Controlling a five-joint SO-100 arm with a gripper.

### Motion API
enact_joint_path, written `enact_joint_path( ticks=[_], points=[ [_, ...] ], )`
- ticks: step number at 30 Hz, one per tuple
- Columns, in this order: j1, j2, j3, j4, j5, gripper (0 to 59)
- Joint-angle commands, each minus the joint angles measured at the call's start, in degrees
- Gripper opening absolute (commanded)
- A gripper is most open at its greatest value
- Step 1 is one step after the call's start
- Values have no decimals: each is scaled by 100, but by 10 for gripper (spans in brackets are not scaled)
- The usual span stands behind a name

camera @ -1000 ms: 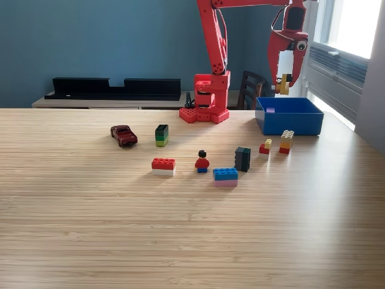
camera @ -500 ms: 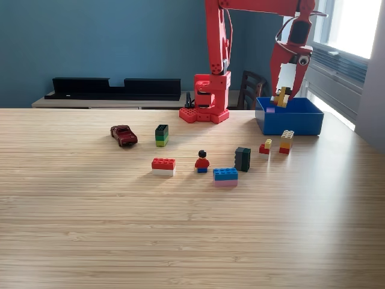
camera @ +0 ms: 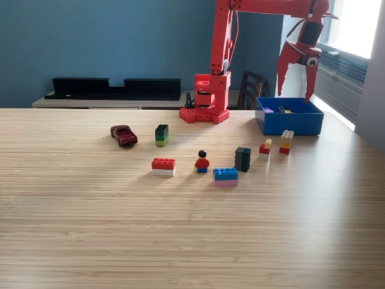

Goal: Grasp a lego block and put it in the bin.

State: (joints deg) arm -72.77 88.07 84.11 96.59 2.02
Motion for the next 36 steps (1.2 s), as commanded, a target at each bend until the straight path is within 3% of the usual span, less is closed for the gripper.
enact_joint_path(
  ticks=[1, 2, 3, 8, 15, 24, 36],
  points=[
    [299, 105, -738, 123, 53, 75],
    [466, 105, -809, 123, 114, 12],
    [677, 114, -853, 123, 185, 1],
    [2188, 141, -1090, 360, 606, 0],
    [4562, 141, -703, 378, 1037, 0],
    [7102, 132, -580, 290, 422, 0],
    [8086, 132, -281, 114, -114, 0]
  ],
)
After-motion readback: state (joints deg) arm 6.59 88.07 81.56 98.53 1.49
